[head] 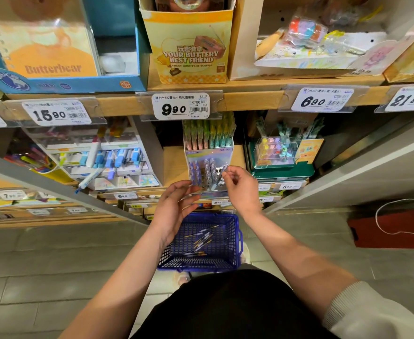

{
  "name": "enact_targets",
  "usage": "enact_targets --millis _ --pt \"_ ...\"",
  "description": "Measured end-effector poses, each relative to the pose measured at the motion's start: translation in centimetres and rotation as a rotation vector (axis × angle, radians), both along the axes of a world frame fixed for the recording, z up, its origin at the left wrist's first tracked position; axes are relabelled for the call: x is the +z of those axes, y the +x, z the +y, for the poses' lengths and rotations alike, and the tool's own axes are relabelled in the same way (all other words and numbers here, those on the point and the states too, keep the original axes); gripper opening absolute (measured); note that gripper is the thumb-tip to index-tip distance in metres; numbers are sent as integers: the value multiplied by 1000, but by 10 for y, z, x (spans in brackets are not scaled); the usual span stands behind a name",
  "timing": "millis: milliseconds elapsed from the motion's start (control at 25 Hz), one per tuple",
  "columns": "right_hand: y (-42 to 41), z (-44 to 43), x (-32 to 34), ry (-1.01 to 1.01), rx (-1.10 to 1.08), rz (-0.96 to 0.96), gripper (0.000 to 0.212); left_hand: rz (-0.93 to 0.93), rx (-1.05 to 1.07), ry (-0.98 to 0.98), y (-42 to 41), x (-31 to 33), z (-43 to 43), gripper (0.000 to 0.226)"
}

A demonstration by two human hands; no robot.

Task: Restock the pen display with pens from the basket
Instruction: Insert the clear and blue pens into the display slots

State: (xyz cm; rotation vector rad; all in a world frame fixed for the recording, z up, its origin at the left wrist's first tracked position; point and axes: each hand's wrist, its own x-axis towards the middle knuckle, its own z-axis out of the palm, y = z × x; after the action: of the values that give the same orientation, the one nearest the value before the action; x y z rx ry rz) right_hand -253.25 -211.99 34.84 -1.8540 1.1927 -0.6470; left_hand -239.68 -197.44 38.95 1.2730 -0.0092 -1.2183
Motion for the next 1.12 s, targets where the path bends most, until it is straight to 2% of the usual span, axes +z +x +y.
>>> enact_targets --millis 280,560,840,960,1080,1120 --pt "2 -3 -3 -80 16 1 16 16 29 6 6 0 1 20" --pt "7 0 -16 -116 179 166 13 12 17 2 9 -1 -4 19" --pt "13 3 -25 12 157 277 1 2 5 15 15 4 -4 19" --pt "15 3 -25 57 150 335 11 0 -20 15 16 8 -3 20" --pt "14 4 -25 159 83 349 4 2 -42 17 16 15 -2 22" --pt "13 5 -23 201 48 338 10 7 -53 25 17 17 -1 24"
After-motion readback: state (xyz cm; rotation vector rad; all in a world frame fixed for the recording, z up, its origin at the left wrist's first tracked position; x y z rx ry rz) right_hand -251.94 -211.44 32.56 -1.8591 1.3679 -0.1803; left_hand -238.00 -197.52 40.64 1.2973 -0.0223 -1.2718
